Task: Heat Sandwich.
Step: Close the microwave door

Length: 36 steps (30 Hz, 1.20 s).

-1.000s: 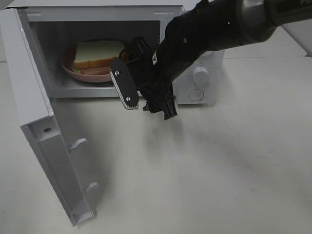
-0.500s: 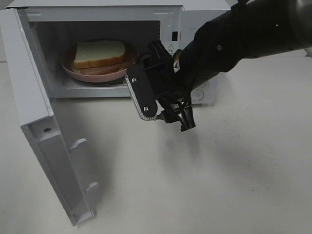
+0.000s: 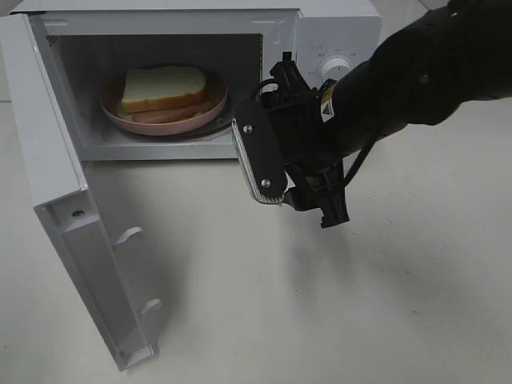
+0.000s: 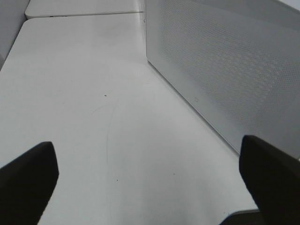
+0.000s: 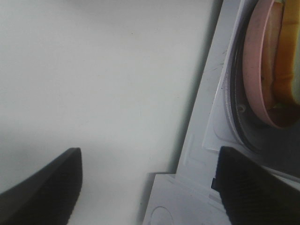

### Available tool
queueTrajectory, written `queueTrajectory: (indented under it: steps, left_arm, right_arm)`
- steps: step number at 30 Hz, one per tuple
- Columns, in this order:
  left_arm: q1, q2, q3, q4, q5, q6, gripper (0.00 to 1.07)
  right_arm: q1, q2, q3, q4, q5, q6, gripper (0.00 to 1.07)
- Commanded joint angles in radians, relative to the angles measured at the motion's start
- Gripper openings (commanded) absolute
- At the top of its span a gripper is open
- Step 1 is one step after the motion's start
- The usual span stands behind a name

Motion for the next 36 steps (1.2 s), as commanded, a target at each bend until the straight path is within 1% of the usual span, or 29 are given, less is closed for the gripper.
queueTrajectory:
  steps: [1, 11, 17, 20, 22, 23, 25, 26, 27, 28, 31, 33, 36]
  left_arm:
    - [0.000, -0.022, 0.003, -0.006, -0.008, -0.002, 0.98]
    - [0.000, -0.022, 0.003, -0.006, -0.008, -0.002, 0.98]
    - [0.000, -0.022, 0.003, -0.006, -0.008, -0.002, 0.98]
    - [0.000, -0.022, 0.003, -0.006, -0.008, -0.002, 0.98]
    - [0.000, -0.022, 0.003, -0.006, -0.008, -0.002, 0.98]
    - [0.000, -0.022, 0.003, -0.006, -0.008, -0.002, 0.98]
    - [0.000, -0.022, 0.003, -0.006, -0.008, -0.002, 0.98]
    - [0.000, -0.022, 0.003, -0.006, -0.008, -0.002, 0.98]
    - [0.000, -0.022, 0.003, -0.006, -0.008, -0.002, 0.98]
    - [0.000, -0.022, 0.003, -0.006, -0.008, -0.002, 0.98]
    - [0.000, -0.022, 0.003, -0.006, -0.008, -0.002, 0.98]
    - [0.000, -0.022, 0.003, -0.006, -0.008, -0.002, 0.98]
    - [0.000, -0.022, 0.003, -0.006, -0.008, -0.002, 0.98]
  right_arm:
    - [-0.004, -0.047, 0.034, 0.004, 0.002, 0.043, 0.76]
    - [-0.004, -0.172, 0.138, 0.004, 0.014, 0.141, 0.76]
    - [-0.004, -0.277, 0.198, 0.004, 0.021, 0.287, 0.76]
    - [-0.004, -0.309, 0.214, 0.004, 0.028, 0.339, 0.76]
    - [-0.004, -0.346, 0.219, 0.004, 0.077, 0.417, 0.76]
    - [-0.004, -0.346, 0.219, 0.004, 0.077, 0.417, 0.76]
    - [-0.004, -0.368, 0.219, 0.004, 0.118, 0.504, 0.76]
    - [-0.004, -0.392, 0.219, 0.000, 0.148, 0.608, 0.76]
    - [-0.004, -0.402, 0.219, -0.005, 0.164, 0.658, 0.76]
    - [-0.004, -0.402, 0.219, -0.005, 0.164, 0.658, 0.76]
    - [-0.004, -0.439, 0.219, -0.006, 0.250, 0.816, 0.76]
    - [-0.004, -0.449, 0.219, -0.005, 0.271, 0.855, 0.77]
    - [-0.004, -0.497, 0.219, -0.003, 0.321, 0.972, 0.80]
